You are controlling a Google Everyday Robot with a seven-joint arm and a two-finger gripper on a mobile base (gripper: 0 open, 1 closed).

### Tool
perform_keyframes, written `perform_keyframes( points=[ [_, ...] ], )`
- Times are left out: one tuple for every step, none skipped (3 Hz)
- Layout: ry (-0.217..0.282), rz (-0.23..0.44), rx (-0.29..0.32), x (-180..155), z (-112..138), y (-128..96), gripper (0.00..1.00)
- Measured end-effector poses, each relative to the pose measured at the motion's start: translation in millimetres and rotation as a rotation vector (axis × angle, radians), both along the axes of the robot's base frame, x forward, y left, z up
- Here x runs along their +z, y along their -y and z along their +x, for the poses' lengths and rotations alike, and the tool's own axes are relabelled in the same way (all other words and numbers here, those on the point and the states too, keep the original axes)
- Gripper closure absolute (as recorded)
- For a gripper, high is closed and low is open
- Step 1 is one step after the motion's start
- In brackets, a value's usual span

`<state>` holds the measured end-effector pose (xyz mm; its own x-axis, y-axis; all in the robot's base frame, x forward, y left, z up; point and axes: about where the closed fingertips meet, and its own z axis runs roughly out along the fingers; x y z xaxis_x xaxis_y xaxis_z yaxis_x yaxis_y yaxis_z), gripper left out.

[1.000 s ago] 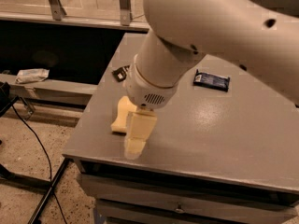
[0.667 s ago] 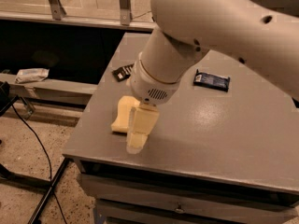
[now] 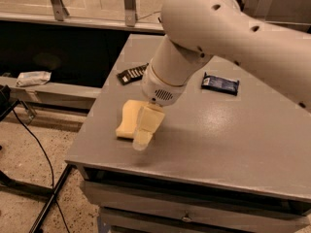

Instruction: Pick sponge

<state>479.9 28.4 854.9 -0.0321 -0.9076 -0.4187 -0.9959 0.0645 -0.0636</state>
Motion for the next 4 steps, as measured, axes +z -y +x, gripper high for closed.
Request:
perform_keyframes(
  points=[
    [-0.013,-0.011,-0.044,-13.7,11.6,-8.1,0.02],
    [-0.020,-0.031,-0.075,-23.9,17.3,-12.2,0.25],
    [-0.026,-0.057,-0.105,-32.8,19.4,-12.3,0.48],
    [-0.017,-0.051,-0.115,-29.1,20.6,-12.8,0.71]
  ],
)
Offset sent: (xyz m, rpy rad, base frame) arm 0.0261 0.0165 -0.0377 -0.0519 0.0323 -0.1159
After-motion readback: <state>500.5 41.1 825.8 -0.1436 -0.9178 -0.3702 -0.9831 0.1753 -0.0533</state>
